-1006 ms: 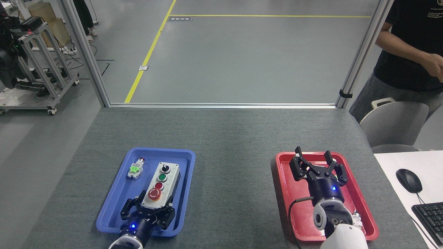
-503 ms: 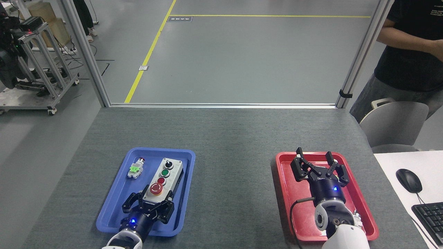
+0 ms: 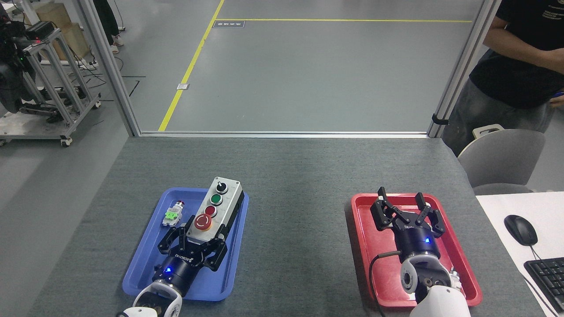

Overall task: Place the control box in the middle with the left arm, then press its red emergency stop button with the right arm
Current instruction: 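Slide the gray control box with the left gripper toward the table middle, then release the control box and withdraw the left gripper toward the blue tray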

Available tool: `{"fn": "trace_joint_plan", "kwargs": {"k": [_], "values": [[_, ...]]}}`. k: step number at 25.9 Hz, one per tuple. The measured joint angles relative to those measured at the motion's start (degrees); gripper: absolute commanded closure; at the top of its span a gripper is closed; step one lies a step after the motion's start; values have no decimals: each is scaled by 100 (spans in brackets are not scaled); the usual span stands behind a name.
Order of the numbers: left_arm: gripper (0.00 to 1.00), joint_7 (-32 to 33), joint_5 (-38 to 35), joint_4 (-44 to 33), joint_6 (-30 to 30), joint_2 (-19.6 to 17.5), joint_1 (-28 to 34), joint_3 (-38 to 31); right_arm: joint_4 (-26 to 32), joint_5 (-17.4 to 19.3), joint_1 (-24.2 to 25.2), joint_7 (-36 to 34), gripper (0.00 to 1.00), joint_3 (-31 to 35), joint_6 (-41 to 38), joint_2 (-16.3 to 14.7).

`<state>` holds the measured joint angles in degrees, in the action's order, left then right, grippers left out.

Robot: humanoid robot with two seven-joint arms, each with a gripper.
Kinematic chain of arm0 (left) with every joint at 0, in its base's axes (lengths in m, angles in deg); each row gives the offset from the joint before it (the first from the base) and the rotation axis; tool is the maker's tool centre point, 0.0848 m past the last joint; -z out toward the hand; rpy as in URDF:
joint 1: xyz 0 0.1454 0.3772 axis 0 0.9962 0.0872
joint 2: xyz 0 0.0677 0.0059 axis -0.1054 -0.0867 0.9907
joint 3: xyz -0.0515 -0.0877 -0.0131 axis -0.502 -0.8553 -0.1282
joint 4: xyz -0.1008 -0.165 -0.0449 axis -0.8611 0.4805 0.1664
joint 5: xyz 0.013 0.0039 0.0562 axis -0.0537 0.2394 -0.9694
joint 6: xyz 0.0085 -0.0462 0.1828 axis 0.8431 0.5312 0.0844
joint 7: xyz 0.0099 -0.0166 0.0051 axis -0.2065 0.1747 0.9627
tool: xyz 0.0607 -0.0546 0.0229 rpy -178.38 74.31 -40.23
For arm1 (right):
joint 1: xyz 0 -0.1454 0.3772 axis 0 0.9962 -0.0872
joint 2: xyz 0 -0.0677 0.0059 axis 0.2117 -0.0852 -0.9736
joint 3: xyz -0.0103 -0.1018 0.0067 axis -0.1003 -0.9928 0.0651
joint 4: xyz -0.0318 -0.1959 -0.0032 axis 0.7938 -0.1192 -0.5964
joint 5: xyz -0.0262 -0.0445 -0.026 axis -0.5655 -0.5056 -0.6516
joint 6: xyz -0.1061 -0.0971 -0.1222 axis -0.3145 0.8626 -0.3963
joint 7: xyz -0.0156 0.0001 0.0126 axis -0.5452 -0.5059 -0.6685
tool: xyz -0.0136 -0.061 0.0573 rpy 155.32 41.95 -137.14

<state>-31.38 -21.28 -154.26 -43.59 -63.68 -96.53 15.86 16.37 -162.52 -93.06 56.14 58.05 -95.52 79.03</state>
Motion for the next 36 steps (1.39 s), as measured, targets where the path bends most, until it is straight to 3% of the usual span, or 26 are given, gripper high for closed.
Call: {"fn": "trace_joint_plan", "kwargs": {"k": [4,8,13,18,19,20,21,22,28,32,33,36], "values": [[100,30,16,-179,-24,218,96,543,2,5,1,-15,0,1,-9,-6],[100,82,-13,45,-685,509,103,1386,3,8,6,-20,0,0,-23,-8],[100,184,-24,795,-1573,873,-245,2383,3,4,7,-25,0,6,-15,-14],[100,199,-23,1675,-2096,1133,-707,2910,3,0,3,-28,1,22,4,-30],[89,199,-21,1754,-2151,1153,-761,2962,4,0,1,-28,1,27,16,-33],[58,190,-20,1809,-2183,1165,-792,2998,4,0,-2,-30,1,31,21,-35],[17,203,-18,1845,-2197,1174,-818,3021,4,1,-4,-31,1,35,23,-34],[2,239,-18,1868,-2223,1179,-841,3034,4,2,-6,-33,1,47,24,-35],[1,412,34,1468,-2358,1061,-703,3051,4,10,-25,-66,1,212,27,-37],[1,389,107,-23,-1941,182,169,2964,-1,9,-49,-78,2,293,44,-37],[1,366,162,-494,-1791,-94,469,2887,-1,7,-53,-81,6,312,43,-45],[1,345,429,-1659,-1312,-739,1280,2478,-1,4,-94,-90,36,372,33,-94]]}}
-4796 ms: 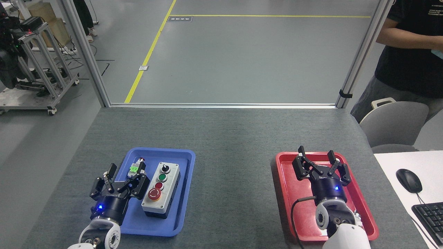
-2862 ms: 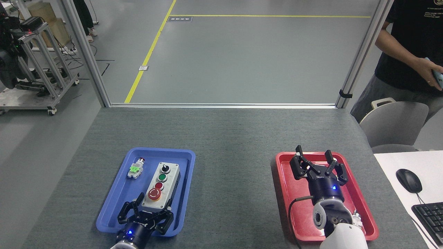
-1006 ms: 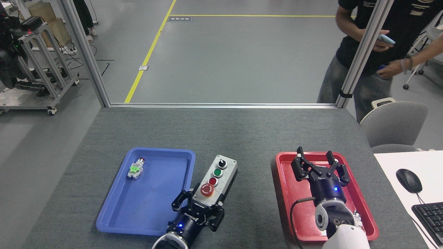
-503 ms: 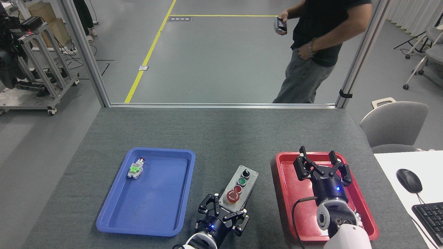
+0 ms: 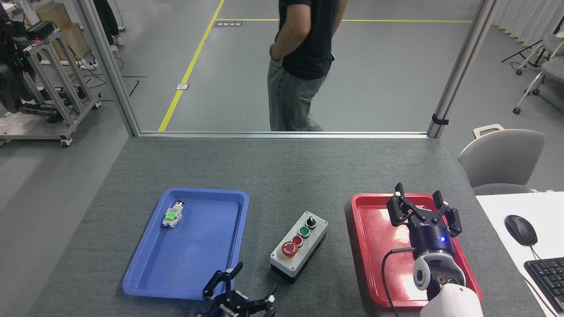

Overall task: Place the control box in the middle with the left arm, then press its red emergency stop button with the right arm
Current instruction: 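Release the control box and withdraw the left gripper toward the blue tray, then move the right gripper over the control box and press down on it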

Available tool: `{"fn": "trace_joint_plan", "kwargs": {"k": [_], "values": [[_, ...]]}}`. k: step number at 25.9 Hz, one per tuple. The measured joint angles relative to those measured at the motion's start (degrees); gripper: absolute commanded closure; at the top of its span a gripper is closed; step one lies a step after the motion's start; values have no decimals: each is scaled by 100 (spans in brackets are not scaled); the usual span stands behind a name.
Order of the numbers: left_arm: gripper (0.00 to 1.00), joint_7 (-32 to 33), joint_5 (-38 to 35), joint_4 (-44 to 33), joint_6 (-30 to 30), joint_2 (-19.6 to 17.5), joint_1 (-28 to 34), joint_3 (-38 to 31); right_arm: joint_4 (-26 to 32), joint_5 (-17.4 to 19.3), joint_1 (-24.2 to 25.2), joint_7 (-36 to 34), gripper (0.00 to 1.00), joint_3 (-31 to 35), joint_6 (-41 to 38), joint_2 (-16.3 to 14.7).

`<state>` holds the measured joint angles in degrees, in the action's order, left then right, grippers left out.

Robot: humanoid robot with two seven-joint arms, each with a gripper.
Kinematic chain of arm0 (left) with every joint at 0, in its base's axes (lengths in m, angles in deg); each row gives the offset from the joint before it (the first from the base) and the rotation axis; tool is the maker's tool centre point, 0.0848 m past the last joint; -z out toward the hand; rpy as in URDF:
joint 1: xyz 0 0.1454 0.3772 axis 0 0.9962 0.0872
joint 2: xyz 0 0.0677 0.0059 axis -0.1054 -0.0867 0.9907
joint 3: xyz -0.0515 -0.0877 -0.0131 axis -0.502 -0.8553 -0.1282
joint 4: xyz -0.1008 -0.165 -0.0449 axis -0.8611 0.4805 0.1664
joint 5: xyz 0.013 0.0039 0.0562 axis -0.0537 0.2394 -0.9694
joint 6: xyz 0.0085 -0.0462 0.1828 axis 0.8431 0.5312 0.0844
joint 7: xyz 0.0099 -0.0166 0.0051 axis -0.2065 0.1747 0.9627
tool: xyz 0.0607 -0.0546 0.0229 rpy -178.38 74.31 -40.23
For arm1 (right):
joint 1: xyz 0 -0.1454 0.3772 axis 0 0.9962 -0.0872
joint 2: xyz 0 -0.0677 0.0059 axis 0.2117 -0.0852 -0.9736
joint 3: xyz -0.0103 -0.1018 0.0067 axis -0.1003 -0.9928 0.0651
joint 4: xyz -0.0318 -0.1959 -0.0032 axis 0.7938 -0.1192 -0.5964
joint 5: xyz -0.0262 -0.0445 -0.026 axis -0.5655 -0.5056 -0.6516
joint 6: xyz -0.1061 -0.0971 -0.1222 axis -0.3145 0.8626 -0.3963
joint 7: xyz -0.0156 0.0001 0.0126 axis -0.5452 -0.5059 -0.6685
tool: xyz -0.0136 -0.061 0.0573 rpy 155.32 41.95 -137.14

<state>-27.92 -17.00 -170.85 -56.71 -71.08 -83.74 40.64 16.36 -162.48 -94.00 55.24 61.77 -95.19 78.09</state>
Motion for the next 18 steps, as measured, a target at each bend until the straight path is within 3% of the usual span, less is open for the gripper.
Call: {"fn": "trace_joint_plan", "kwargs": {"k": [2,5,11,18], "values": [[1,-3,228,-631,387,-294,458,-457,-9,0,-81,-5,63,4,-38,-33],[1,-6,592,-1103,974,-428,790,-1299,-102,3,-236,-15,100,-98,-227,-110],[1,16,1091,-1021,1356,-405,459,-2503,-587,-109,-486,-21,100,-880,-1278,-150],[1,59,1179,224,929,-353,-580,-2770,-1113,-424,-527,-14,100,-2432,-1212,50]]}}
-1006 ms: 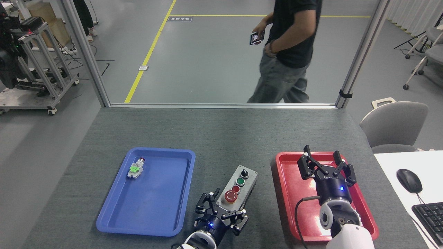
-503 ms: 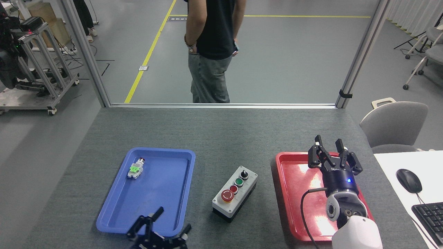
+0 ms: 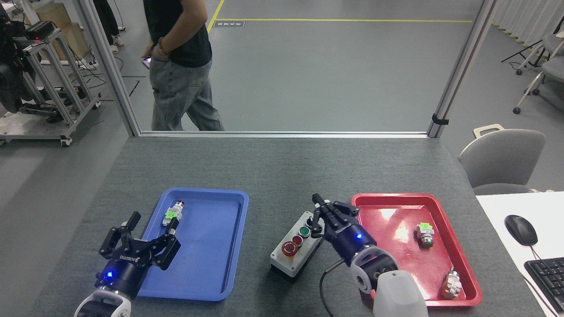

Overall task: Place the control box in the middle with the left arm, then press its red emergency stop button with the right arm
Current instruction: 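Move the right gripper over the control box and press down on it, then lift the right gripper off the control box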

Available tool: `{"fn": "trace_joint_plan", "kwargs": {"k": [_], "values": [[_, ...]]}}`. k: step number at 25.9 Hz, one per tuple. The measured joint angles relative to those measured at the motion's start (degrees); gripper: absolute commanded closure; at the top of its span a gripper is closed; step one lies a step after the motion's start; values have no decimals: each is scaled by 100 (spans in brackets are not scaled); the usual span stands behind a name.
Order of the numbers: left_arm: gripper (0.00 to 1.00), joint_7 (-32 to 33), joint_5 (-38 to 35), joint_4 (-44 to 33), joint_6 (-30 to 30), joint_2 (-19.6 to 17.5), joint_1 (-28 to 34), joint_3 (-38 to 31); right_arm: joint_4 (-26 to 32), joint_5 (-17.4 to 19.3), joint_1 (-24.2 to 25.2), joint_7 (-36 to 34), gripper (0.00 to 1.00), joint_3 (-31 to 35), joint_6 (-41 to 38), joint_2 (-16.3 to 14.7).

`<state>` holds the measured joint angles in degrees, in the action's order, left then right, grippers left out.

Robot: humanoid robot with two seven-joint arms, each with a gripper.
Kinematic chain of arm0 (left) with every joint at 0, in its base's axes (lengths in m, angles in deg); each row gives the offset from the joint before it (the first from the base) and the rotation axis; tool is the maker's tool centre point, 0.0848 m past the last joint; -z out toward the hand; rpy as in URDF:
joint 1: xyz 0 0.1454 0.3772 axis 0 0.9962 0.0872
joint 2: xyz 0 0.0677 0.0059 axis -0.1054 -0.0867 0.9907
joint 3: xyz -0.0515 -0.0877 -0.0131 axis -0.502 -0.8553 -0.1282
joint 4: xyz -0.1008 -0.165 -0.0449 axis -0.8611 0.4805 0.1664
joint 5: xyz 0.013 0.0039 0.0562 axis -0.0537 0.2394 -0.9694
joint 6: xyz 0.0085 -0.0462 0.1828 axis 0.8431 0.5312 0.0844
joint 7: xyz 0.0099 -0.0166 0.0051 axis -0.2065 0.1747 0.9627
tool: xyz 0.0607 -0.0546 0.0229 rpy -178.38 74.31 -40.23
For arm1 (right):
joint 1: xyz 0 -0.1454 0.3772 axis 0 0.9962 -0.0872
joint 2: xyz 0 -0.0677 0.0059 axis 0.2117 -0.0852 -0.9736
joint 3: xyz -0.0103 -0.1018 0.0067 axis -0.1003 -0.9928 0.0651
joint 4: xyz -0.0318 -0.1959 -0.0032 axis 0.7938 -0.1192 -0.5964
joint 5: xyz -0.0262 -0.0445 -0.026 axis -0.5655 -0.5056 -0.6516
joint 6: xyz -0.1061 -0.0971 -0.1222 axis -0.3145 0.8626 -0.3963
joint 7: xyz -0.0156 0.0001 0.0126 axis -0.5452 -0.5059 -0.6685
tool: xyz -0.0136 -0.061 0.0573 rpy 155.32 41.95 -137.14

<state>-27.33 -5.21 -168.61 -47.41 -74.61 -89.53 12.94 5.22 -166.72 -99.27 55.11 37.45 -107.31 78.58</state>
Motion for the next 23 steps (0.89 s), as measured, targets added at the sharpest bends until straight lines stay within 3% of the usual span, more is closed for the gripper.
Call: {"fn": "trace_joint_plan", "kwargs": {"k": [6,23], "values": [[1,-35,12,380,-189,45,-246,-22,-445,-61,-3,17,100,-603,78,242],[1,-32,122,722,-615,209,-570,-33,-1026,-159,-30,3,100,-816,317,335]]}}
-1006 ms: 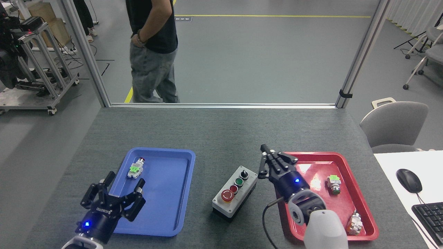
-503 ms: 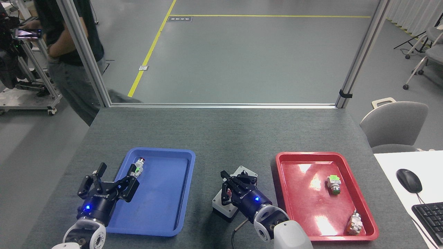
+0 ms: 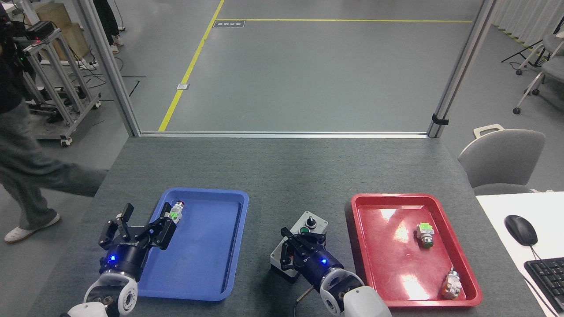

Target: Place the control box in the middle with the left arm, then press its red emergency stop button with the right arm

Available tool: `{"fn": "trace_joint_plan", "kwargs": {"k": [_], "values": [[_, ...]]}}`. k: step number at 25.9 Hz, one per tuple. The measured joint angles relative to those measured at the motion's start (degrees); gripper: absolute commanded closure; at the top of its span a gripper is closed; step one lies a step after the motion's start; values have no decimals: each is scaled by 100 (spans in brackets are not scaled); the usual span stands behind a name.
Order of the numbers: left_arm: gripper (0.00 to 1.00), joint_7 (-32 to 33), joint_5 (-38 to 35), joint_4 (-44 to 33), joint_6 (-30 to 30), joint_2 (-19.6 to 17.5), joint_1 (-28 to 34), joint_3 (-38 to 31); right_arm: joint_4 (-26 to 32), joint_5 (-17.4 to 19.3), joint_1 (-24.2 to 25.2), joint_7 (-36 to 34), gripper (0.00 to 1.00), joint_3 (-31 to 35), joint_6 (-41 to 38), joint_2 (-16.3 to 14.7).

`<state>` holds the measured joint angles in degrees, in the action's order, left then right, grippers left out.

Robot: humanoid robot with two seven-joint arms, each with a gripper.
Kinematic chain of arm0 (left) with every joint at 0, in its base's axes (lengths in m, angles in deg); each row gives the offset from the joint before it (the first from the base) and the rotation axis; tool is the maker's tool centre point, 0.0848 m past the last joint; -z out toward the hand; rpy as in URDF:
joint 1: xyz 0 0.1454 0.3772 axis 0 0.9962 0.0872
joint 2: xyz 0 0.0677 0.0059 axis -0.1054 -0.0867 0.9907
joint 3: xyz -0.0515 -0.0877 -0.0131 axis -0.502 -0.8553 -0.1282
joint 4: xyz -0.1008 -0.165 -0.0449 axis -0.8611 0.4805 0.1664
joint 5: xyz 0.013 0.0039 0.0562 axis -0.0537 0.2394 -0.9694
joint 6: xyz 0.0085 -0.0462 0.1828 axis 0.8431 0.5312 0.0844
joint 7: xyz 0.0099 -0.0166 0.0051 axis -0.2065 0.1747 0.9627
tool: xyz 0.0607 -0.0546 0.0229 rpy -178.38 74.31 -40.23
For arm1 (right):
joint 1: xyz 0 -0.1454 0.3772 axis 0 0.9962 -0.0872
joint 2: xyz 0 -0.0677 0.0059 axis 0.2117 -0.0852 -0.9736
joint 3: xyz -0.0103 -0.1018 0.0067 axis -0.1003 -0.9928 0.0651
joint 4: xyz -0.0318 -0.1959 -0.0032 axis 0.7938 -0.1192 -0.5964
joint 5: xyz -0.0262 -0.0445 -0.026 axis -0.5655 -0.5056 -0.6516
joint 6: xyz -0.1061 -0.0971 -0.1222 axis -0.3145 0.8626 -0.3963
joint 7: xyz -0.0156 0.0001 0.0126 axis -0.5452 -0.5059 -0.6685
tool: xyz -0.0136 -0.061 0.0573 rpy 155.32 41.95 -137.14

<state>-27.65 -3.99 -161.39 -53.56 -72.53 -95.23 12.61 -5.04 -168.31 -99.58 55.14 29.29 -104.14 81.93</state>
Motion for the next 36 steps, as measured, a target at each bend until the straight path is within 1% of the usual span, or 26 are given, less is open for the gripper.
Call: {"fn": "trace_joint_plan", "kwargs": {"k": [4,9,13,14,15,16,17,18,19,22,23,25,28,30,33,36], "values": [[1,48,-10,-35,-4,5,9,4,-63,-1,-5,-71,100,-98,10,5],[1,69,-13,-24,-15,5,16,10,-281,-53,-13,-133,100,-129,23,47],[1,73,-9,-3,-15,9,38,22,-464,-118,-5,-512,100,-111,83,79],[1,73,-8,-1,-16,8,44,24,-460,-116,-4,-523,66,-95,100,80],[1,74,-8,-1,-15,7,48,25,-418,-100,1,-532,17,-68,112,80],[1,75,-8,-4,-16,7,49,26,-346,-57,1,-454,1,-1,149,80],[1,80,-9,-9,-16,7,49,27,-265,34,-22,-245,0,128,214,73],[1,94,-10,-15,-16,7,49,26,-157,200,-74,-92,0,370,310,60],[1,111,-12,-19,-16,7,48,27,-47,387,-139,-66,0,610,354,58],[1,165,-15,-25,-10,8,44,29,260,1138,-333,-58,0,1233,363,12],[1,177,-15,-25,-4,7,48,31,320,1333,-403,-54,0,1349,364,-27],[1,189,-20,-34,14,5,85,38,393,1570,-520,-39,0,1589,369,-188],[1,185,-25,-72,37,8,246,49,425,1696,-574,-30,0,1893,551,-443],[1,181,-20,-104,42,47,384,57,461,1711,-478,-34,0,2001,724,-585],[1,232,-9,-117,1,175,486,61,718,1671,-169,-236,0,2079,874,-715],[1,250,3,-119,-26,251,510,52,1174,1453,270,-413,0,2113,935,-734]]}}
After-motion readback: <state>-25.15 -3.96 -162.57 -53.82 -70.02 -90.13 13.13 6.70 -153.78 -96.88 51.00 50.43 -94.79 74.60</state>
